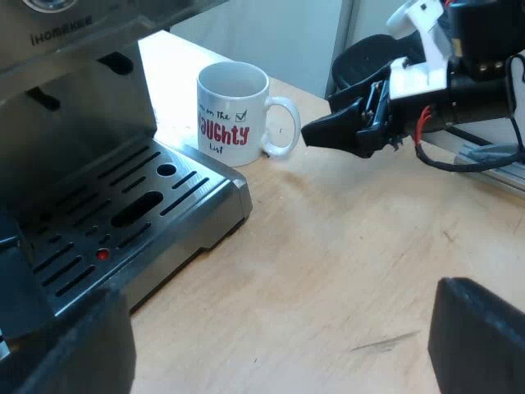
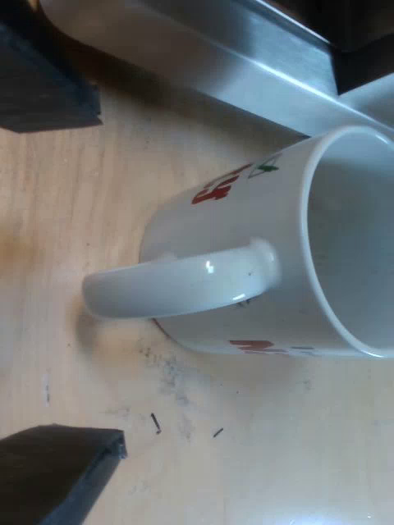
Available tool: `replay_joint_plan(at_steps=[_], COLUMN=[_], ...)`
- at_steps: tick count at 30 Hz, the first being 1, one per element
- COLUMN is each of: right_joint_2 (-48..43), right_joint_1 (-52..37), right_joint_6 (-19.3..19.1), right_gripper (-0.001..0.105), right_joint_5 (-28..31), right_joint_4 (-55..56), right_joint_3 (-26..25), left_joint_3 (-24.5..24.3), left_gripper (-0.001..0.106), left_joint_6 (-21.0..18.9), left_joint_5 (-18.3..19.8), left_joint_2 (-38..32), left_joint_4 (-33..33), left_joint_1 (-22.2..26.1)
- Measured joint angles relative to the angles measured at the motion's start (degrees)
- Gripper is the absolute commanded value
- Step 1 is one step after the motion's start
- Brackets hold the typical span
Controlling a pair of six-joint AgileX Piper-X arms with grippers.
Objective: Place mug into machine
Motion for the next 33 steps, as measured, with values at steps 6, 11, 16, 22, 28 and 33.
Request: replay_joint_plan(at_steps=[6,11,16,22,28,33], right_joint_2=[7.9,11.4,17.0,19.3,19.3,19.3], right_joint_1=[0.0,0.0,0.0,0.0,0.0,0.0], right_joint_6=[0.1,0.1,0.1,0.1,0.1,0.1], right_gripper=[0.074,0.074,0.074,0.069,0.038,0.012], right_joint_5=[0.1,0.1,0.0,-0.6,-0.6,-0.8], right_joint_4=[-6.1,-7.6,-8.7,-8.7,-9.8,-10.1], right_joint_3=[-2.1,-4.0,-7.5,-8.6,-8.6,-8.6], left_joint_3=[0.0,0.0,0.0,0.0,0.0,0.0], left_gripper=[0.079,0.079,0.079,0.079,0.079,0.079], left_joint_6=[0.0,0.0,0.0,0.0,0.0,0.0], left_joint_5=[0.0,0.0,0.0,0.0,0.0,0.0], left_joint_2=[0.0,0.0,0.0,0.0,0.0,0.0], left_joint_4=[0.0,0.0,0.0,0.0,0.0,0.0], left_joint_1=[0.0,0.0,0.0,0.0,0.0,0.0])
